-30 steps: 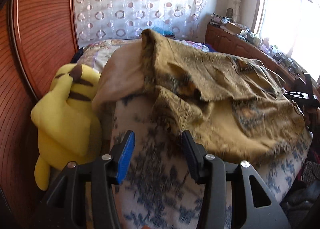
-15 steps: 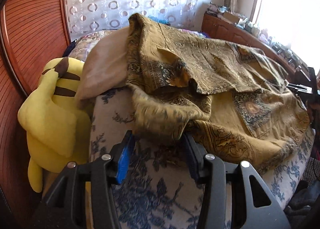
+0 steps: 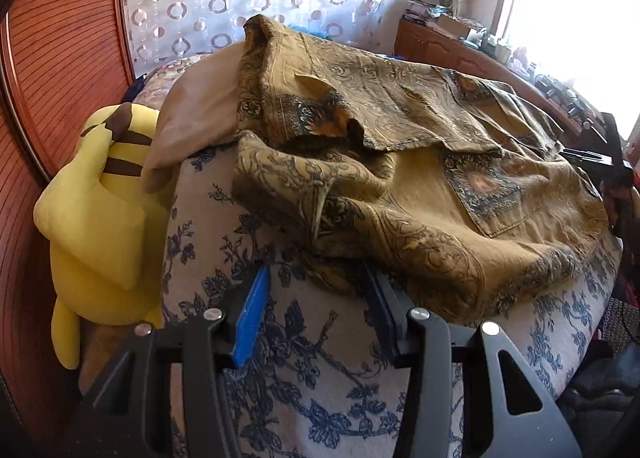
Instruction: Fold small clothes
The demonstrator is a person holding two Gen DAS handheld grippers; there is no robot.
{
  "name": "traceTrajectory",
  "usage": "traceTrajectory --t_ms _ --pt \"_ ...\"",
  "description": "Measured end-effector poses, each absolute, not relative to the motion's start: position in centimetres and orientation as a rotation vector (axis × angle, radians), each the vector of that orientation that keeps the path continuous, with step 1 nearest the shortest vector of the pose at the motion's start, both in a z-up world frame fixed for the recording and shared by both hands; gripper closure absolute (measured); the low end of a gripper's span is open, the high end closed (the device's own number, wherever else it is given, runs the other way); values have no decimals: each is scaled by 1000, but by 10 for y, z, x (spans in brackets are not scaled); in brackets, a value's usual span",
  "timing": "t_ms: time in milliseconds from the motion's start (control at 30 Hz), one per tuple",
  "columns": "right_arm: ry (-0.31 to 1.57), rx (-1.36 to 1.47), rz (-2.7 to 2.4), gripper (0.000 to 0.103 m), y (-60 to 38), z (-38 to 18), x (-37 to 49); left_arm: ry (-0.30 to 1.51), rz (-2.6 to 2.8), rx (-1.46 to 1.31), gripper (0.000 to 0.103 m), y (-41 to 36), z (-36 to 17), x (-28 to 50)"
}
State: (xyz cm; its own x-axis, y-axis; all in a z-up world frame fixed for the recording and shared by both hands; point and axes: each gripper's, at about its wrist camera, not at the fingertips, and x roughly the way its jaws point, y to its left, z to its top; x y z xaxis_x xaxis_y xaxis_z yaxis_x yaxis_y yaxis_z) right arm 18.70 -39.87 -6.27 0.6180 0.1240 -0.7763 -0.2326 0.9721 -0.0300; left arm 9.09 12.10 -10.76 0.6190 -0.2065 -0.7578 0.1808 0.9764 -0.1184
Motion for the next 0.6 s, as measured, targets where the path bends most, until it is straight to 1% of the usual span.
traceTrajectory --t_ms 167,200,267,300,400,600 --pt "881 -133 206 44 -398 -63 187 871 -237 -39 73 118 -107 97" --pt "881 -132 206 44 -399 -63 187 872 -234 -26 80 115 -106 99" --pt "881 -132 206 44 -399 -63 187 874 -211 12 98 109 -106 100" --pt "881 -132 206 44 -399 -63 187 878 -212 22 103 106 -106 100" --pt "881 -132 206 43 -399 -62 187 867 -187 51 103 104 -101 90" --pt "881 -132 206 43 -399 -62 187 769 -154 -11 103 122 -65 42"
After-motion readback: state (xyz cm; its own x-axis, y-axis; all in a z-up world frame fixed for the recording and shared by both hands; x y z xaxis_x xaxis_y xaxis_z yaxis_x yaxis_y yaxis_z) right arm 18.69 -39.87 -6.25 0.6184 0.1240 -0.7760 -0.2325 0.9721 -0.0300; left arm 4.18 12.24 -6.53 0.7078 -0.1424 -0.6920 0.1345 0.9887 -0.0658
